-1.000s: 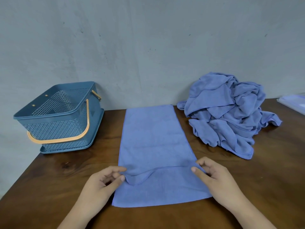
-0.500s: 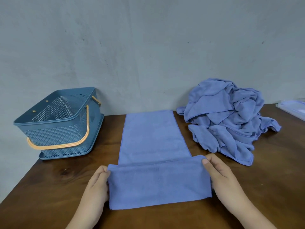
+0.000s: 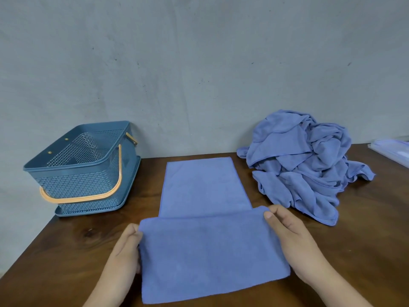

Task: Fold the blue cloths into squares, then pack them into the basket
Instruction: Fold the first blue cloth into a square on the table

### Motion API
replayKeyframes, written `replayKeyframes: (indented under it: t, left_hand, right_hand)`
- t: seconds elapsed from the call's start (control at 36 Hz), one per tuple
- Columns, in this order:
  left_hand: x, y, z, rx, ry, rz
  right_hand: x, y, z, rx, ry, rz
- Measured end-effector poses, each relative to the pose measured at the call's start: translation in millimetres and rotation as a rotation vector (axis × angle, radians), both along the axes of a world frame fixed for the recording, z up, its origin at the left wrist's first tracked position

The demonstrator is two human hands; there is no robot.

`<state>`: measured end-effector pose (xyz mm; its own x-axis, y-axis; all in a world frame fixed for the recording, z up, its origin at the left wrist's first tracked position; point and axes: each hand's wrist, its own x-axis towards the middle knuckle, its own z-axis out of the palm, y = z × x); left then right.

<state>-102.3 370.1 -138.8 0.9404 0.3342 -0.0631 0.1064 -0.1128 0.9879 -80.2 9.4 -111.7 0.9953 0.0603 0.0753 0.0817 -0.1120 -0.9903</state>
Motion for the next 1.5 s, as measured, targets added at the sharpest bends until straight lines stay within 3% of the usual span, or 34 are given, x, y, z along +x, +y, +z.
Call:
replayKeyframes:
  t: [0.19, 0.33, 0.47, 0.61, 0.69, 0.78, 0.89, 1.0, 1.17, 1.5]
  left_hand:
    - [38.1, -2.3, 31.7, 0.226, -0.145, 0.0]
    - [100.4, -8.5, 54.8, 0.316, -0.115, 0.032]
    - [173.8, -2.4, 54.9, 0.413, -0.084, 0.078]
    - [245.6, -1.9, 26.6, 0.778, -0.017, 0.137]
    - [254.8, -20.4, 3.3, 1.106, -0.14, 0.105]
    - [253.1, -39.3, -10.3, 1.224, -0.303, -0.075]
    - [256.5, -42.0, -22.6, 1.272, -0.194, -0.377]
    - [249.0, -40.2, -28.0, 1.232, -0.044, -0.496]
    - [209.2, -46.2, -34.3, 1.269, 0.046, -0.568]
    - [119.9, -68.8, -34.7, 1.275, 0.046, -0.546]
  right_hand:
    - [65.6, 9.7, 11.6, -0.164, -0.126, -0.081]
    - [132.9, 20.0, 19.4, -0.228, -0.188, -0.113]
    - [213.2, 28.9, 7.9, -0.45, -0.224, -0.21]
    - [274.3, 41.0, -16.7, -0.741, -0.218, -0.243]
    - [287.4, 55.8, -37.5, -0.978, -0.338, -0.226]
    - [287.9, 71.7, -46.7, -0.997, -0.476, -0.118]
    - [275.1, 80.0, -57.3, -1.058, -0.525, 0.165]
    - [259.4, 74.5, -59.2, -1.197, -0.366, 0.365]
    - [220.5, 61.4, -58.7, -1.263, -0.334, 0.421]
    - [136.0, 44.8, -56.7, -1.256, -0.32, 0.445]
